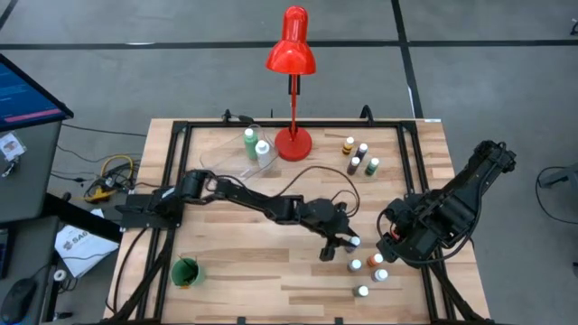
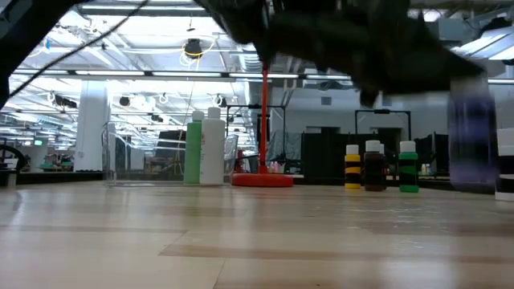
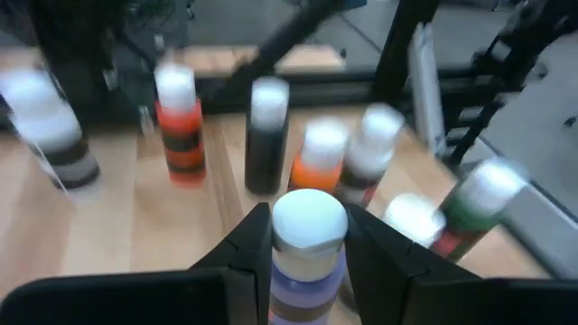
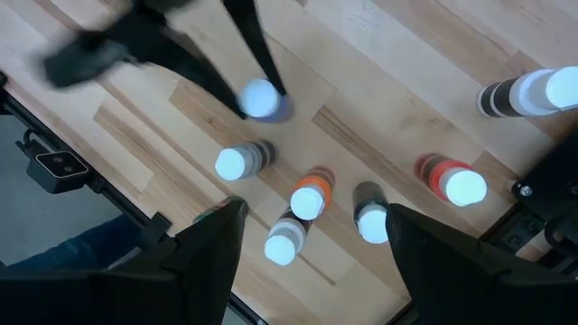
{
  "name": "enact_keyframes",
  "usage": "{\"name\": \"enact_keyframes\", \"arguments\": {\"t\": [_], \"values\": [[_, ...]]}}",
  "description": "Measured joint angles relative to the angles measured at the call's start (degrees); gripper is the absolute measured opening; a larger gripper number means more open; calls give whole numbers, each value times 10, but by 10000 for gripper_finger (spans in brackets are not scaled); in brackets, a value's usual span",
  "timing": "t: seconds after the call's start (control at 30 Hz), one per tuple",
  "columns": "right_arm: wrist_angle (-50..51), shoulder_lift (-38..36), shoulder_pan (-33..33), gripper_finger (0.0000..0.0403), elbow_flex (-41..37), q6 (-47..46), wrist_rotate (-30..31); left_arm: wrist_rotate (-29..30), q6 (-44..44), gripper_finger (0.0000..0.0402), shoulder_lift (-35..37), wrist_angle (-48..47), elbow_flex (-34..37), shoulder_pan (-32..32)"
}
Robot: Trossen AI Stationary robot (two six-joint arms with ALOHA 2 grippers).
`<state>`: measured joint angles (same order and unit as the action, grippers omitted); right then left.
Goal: Pick & Place Paint Supplies
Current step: Put the purple paint bottle into the transparent bin
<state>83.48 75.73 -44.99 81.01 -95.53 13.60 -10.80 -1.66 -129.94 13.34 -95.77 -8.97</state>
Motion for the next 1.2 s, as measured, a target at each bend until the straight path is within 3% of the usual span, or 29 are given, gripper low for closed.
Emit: {"name": "enact_keyframes", "arguments": {"t": [0.1,0.3,0.53,0.83,1.0,1.2], "values": [[0,0,0,265,0,1,0,10,-1,92,53,-49,0,0],[0,0,0,265,0,15,0,116,28,93,201,-92,63,14],[0,0,0,265,0,16,15,246,21,93,436,-99,267,66],[0,0,0,265,0,16,33,395,-48,94,728,-98,549,120],[0,0,1,265,0,16,35,423,-88,94,803,-50,662,153],[-2,0,2,265,0,11,35,424,-96,94,790,12,738,200]]}}
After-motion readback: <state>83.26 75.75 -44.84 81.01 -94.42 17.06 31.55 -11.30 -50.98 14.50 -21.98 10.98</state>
